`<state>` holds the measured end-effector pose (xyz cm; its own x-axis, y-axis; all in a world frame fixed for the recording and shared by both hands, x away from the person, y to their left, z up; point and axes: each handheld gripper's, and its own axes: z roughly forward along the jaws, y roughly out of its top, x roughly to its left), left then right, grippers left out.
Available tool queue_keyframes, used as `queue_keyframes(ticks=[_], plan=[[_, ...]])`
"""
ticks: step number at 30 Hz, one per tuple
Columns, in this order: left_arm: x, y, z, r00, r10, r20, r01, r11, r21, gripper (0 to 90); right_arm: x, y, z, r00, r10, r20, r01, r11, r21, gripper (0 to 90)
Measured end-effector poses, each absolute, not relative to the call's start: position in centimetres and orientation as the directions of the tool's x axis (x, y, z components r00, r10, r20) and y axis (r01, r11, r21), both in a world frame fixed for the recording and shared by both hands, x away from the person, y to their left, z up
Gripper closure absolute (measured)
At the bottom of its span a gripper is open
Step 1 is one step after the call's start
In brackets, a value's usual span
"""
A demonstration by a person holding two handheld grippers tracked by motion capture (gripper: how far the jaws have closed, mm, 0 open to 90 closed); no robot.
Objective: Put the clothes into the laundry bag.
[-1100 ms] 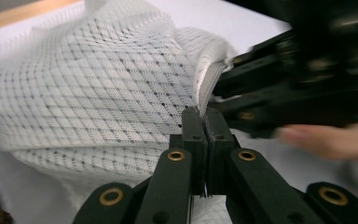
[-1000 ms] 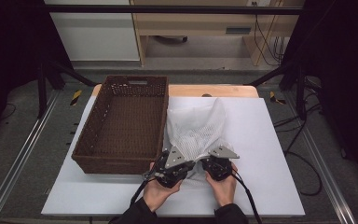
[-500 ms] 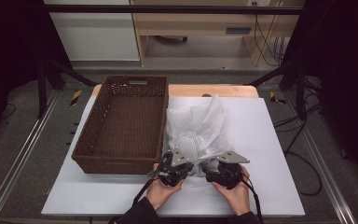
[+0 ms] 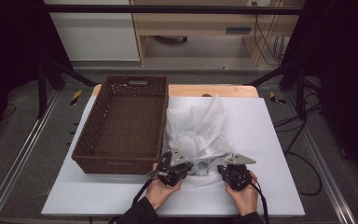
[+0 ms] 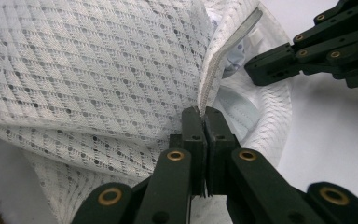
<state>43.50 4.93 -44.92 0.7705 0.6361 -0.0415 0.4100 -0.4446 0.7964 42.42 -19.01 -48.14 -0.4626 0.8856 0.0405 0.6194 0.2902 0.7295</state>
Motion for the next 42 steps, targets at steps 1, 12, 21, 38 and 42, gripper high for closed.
queue_keyframes(ticks=[1, 12, 21, 38, 42], plan=[[43.5, 5.0, -44.9, 0.77, 0.637, -0.044, 0.41, -0.441, 0.798, 88.3, 42.3, -19.2, -48.1, -0.465, 0.885, 0.031, 0.615, 0.298, 0.73, 90.0], [43.5, 4.9, -44.9, 0.771, 0.636, -0.045, 0.412, -0.443, 0.796, 88.2, 39.4, -21.5, -47.5, -0.51, 0.86, 0.032, 0.579, 0.315, 0.752, 75.2], [43.6, 5.3, -44.4, 0.765, 0.642, -0.051, 0.406, -0.42, 0.812, 88.2, 41.4, -15.6, -46.5, -0.64, 0.768, -0.018, 0.408, 0.36, 0.839, 39.3], [42.4, 5.1, -43.0, 0.801, 0.595, -0.061, 0.383, -0.431, 0.817, 88.7, 47.8, -12.7, -48.7, -0.364, 0.931, -0.011, 0.506, 0.208, 0.837, 84.2], [42.6, 5.1, -43.5, 0.794, 0.604, -0.063, 0.392, -0.431, 0.813, 88.4, 47.0, -12.9, -48.4, -0.404, 0.914, -0.048, 0.487, 0.259, 0.834, 72.5]])
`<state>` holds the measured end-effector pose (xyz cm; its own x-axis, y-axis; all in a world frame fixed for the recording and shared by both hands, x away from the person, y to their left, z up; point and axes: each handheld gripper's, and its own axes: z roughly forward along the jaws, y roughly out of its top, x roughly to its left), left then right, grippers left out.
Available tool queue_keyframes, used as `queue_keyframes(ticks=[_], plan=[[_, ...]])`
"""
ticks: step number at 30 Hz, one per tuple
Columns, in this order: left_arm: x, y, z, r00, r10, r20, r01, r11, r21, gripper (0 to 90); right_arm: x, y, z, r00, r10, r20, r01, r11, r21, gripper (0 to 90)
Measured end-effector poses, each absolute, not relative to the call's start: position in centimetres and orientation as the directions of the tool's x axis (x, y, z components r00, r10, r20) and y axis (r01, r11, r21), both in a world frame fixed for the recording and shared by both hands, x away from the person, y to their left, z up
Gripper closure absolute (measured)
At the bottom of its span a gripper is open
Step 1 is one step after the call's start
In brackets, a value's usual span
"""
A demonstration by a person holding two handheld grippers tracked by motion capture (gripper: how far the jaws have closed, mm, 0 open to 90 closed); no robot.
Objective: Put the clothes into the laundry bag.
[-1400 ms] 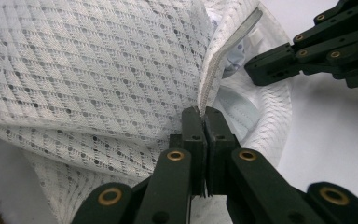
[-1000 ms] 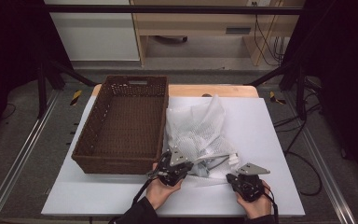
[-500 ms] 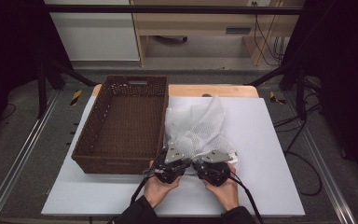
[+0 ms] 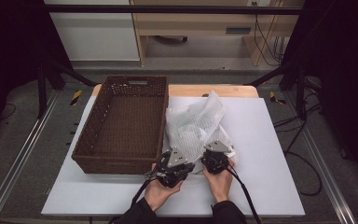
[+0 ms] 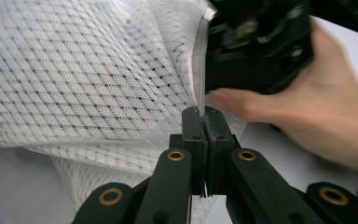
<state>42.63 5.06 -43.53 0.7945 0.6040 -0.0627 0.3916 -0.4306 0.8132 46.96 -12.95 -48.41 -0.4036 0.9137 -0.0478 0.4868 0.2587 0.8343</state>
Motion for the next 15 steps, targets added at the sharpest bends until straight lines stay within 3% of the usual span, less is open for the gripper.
queue_keyframes(ticks=[3, 6, 11, 15], plan=[[42.8, 5.1, -43.7, 0.79, 0.609, -0.064, 0.395, -0.427, 0.813, 88.4, 45.8, -13.9, -47.9, -0.452, 0.891, -0.032, 0.475, 0.27, 0.838, 53.8], [42.9, 5.0, -44.0, 0.786, 0.615, -0.063, 0.398, -0.426, 0.812, 88.3, 44.0, -15.3, -47.3, -0.49, 0.871, -0.033, 0.473, 0.297, 0.83, 42.3], [43.1, 4.9, -44.6, 0.783, 0.62, -0.052, 0.401, -0.439, 0.804, 88.2, 41.7, -18.2, -46.4, -0.462, 0.882, -0.088, 0.448, 0.318, 0.835, 41.5], [43.3, 4.8, -44.9, 0.781, 0.623, -0.047, 0.404, -0.446, 0.799, 88.1, 42.7, -21.1, -46.2, -0.33, 0.938, -0.105, 0.479, 0.263, 0.837, 43.5]])
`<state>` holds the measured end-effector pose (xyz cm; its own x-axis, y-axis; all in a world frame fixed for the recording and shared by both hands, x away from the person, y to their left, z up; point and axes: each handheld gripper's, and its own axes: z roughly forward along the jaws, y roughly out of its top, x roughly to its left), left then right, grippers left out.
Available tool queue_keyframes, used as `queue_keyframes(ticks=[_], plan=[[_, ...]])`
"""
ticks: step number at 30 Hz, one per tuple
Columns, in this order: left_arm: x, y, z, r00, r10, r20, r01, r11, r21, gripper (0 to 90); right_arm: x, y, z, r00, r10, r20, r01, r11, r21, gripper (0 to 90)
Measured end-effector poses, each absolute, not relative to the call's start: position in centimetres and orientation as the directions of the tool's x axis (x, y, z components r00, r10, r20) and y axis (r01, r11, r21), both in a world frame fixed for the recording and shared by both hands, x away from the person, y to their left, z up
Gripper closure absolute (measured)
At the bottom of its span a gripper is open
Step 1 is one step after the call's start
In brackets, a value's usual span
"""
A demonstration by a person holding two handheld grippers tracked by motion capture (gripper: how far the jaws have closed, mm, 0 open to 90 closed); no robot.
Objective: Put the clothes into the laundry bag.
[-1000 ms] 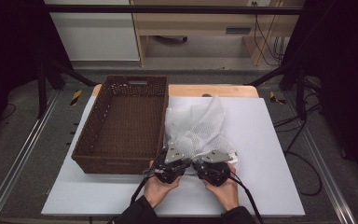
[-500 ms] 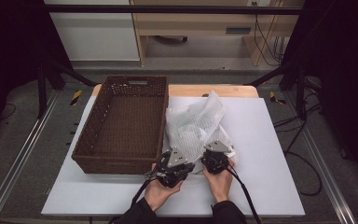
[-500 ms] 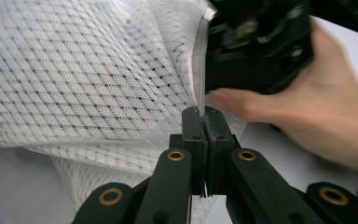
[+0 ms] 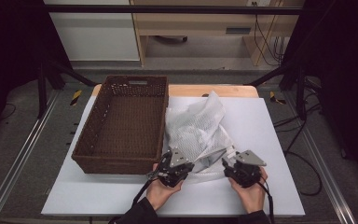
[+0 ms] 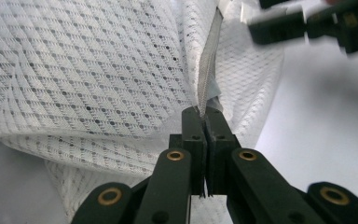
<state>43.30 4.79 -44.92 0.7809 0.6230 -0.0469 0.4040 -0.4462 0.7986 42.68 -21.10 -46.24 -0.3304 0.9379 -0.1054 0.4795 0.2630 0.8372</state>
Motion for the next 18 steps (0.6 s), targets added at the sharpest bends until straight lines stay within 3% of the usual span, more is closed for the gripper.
queue_keyframes(ticks=[2, 8, 13, 18], plan=[[43.4, 4.8, -45.1, 0.78, 0.624, -0.045, 0.407, -0.451, 0.795, 88.1, 43.9, -22.3, -46.9, -0.296, 0.952, -0.076, 0.53, 0.229, 0.816, 46.8], [43.5, 4.8, -45.2, 0.781, 0.624, -0.038, 0.406, -0.46, 0.79, 87.8, 44.6, -22.9, -47.9, -0.319, 0.946, -0.051, 0.611, 0.246, 0.753, 85.9], [43.4, 4.6, -45.2, 0.782, 0.623, -0.03, 0.403, -0.468, 0.787, 87.4, 43.0, -23.6, -47.0, -0.307, 0.951, -0.044, 0.63, 0.238, 0.739, 88.1], [43.4, 4.5, -45.4, 0.789, 0.614, -0.026, 0.402, -0.483, 0.778, 86.0, 40.0, -25.1, -47.3, -0.321, 0.947, 0.025, 0.656, 0.203, 0.727, 88.1]])
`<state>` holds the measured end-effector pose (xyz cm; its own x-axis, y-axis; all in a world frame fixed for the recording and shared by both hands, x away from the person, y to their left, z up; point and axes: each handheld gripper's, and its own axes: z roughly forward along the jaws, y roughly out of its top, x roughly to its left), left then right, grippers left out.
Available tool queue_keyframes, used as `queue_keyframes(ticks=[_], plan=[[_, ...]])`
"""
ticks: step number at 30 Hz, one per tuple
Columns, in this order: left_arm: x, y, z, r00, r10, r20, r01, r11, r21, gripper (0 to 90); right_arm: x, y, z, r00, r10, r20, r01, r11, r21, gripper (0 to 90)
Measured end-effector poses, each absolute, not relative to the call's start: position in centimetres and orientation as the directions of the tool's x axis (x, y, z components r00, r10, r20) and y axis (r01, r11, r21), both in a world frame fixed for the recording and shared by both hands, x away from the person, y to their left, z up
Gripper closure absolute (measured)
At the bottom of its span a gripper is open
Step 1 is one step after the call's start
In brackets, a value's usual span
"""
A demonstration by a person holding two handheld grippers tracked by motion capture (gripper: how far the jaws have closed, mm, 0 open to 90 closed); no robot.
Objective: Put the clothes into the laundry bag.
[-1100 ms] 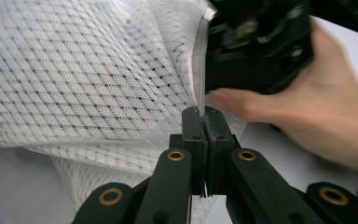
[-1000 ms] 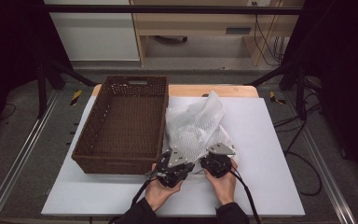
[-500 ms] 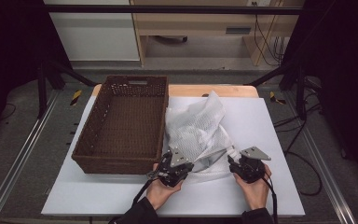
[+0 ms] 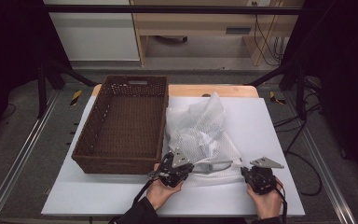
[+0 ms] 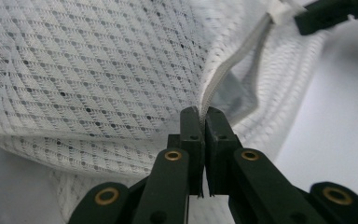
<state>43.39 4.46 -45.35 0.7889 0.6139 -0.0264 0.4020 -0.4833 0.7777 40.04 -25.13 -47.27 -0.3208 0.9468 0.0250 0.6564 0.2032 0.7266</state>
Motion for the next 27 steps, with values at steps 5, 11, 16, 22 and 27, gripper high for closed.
queue_keyframes(ticks=[5, 11, 16, 22, 27], plan=[[42.8, 4.6, -45.1, 0.798, 0.602, -0.032, 0.398, -0.487, 0.777, 75.6, 38.6, -25.2, -47.8, -0.354, 0.935, 0.033, 0.64, 0.217, 0.737, 78.3], [40.2, 7.5, -43.6, 0.789, 0.615, -0.012, 0.377, -0.467, 0.8, 60.3, 38.7, -24.2, -45.4, -0.414, 0.91, -0.008, 0.504, 0.236, 0.831, 64.4], [39.5, 10.2, -45.0, 0.736, 0.676, -0.027, 0.44, -0.447, 0.779, 58.9, 39.2, -21.7, -45.0, -0.486, 0.873, 0.046, 0.513, 0.241, 0.824, 65.9], [40.3, 10.6, -47.9, 0.708, 0.703, -0.058, 0.51, -0.452, 0.732, 58.5, 40.7, -17.7, -47.1, -0.554, 0.829, 0.075, 0.559, 0.304, 0.771, 66.7], [40.2, 9.9, -48.3, 0.698, 0.715, -0.029, 0.497, -0.455, 0.739, 58.8, 42.2, -15.9, -47.7, -0.561, 0.823, 0.093, 0.564, 0.297, 0.77, 69.3]])
